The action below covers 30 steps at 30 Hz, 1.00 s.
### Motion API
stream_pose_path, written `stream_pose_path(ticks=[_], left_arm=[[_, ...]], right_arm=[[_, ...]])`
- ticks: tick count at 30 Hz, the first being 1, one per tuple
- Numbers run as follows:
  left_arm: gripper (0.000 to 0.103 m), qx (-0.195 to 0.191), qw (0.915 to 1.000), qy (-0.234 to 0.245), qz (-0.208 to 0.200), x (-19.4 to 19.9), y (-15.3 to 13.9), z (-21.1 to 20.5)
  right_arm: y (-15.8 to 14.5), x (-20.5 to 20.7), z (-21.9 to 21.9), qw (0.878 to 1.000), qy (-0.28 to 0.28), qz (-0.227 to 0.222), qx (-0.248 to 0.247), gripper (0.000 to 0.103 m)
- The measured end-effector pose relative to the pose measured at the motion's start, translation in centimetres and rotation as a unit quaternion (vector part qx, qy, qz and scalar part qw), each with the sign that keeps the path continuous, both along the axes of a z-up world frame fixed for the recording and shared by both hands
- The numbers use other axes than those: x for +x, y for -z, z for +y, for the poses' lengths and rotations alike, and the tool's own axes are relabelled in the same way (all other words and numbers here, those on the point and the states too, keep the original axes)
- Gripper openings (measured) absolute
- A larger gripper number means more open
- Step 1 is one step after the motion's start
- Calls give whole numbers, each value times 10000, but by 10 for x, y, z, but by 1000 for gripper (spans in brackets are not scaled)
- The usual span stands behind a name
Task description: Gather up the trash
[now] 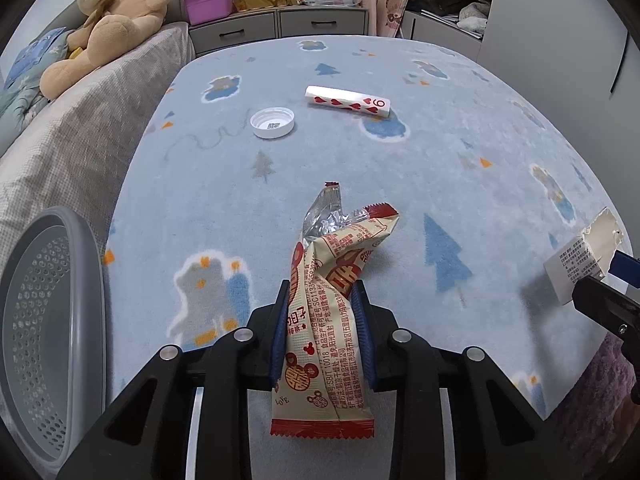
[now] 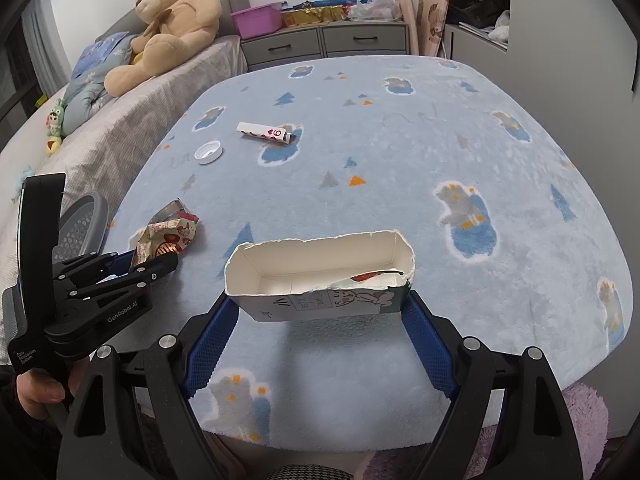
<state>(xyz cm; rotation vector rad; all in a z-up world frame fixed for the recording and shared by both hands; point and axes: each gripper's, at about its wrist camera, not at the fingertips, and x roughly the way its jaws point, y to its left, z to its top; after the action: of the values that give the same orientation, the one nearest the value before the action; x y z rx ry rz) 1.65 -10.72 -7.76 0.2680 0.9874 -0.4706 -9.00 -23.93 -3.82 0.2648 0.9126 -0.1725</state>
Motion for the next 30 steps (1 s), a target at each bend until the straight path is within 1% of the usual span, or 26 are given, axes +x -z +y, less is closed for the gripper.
stream_pose_path(ticks=[19, 30], left_arm=[[29, -375, 9988, -137, -294, -7, -35, 20], [29, -573, 9955, -421, -626, -16, -63, 51]], right_arm=[[-13, 0, 10, 9999, -30, -141, -82, 81], [-34, 15, 32, 9988, -259, -413, -73, 81]])
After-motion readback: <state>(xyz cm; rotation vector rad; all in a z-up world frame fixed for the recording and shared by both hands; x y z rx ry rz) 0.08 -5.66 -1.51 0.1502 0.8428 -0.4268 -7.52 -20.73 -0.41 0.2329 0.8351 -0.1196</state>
